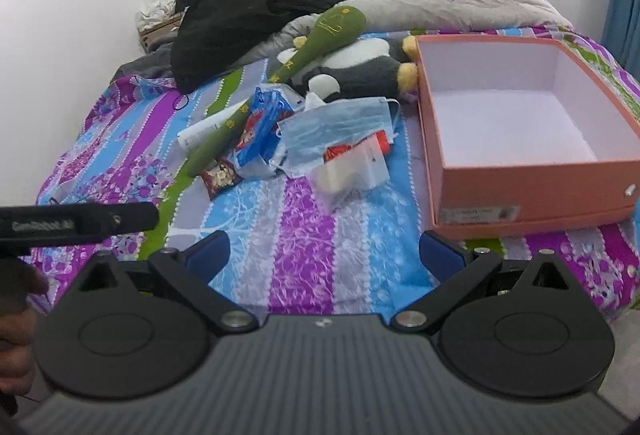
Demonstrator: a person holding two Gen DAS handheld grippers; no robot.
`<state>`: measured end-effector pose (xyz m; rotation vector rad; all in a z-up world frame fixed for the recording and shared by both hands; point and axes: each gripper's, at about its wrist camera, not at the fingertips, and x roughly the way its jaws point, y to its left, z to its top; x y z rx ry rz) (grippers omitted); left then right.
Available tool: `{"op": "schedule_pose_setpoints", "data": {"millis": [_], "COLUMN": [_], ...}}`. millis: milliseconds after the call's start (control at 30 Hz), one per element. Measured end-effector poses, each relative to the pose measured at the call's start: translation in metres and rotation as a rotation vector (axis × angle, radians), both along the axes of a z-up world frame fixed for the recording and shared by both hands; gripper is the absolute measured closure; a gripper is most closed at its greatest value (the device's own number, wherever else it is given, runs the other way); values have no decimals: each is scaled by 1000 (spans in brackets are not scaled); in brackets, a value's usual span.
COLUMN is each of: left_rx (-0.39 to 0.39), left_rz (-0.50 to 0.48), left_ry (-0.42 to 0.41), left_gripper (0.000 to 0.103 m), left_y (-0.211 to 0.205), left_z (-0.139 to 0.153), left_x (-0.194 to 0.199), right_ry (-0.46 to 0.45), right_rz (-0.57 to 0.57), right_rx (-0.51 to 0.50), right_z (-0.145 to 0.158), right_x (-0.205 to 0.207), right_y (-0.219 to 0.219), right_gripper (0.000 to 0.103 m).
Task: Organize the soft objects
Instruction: 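Grasp the brown snack packet with the left gripper while the right grasps the clear bun bag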
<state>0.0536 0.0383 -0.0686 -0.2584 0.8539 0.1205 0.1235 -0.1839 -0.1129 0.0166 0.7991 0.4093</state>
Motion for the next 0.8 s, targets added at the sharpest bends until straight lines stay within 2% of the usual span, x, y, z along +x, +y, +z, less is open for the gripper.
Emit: {"op": "schedule_pose_setpoints", "data": {"millis": [533, 667, 733, 800], "left_rx": [-6, -15, -22, -26], "left_rz": [39, 49, 52, 49], "left_ry": [79, 110, 119, 124], "left_gripper": [1, 1, 1, 1], "left_y": [48, 63, 70, 75], "left_z": [-47, -63, -72, -82], "left_x": [58, 74, 82, 91], "right_ry": [54, 81, 95, 104], "right_rz": [77, 62, 60, 52], "right_rx": [34, 43, 49, 44], "right_z": [-31, -42, -48, -55], "right_x": [44, 57, 65, 72], "right_y": [45, 55, 59, 63], "right_gripper": [0, 0, 5, 5]}}
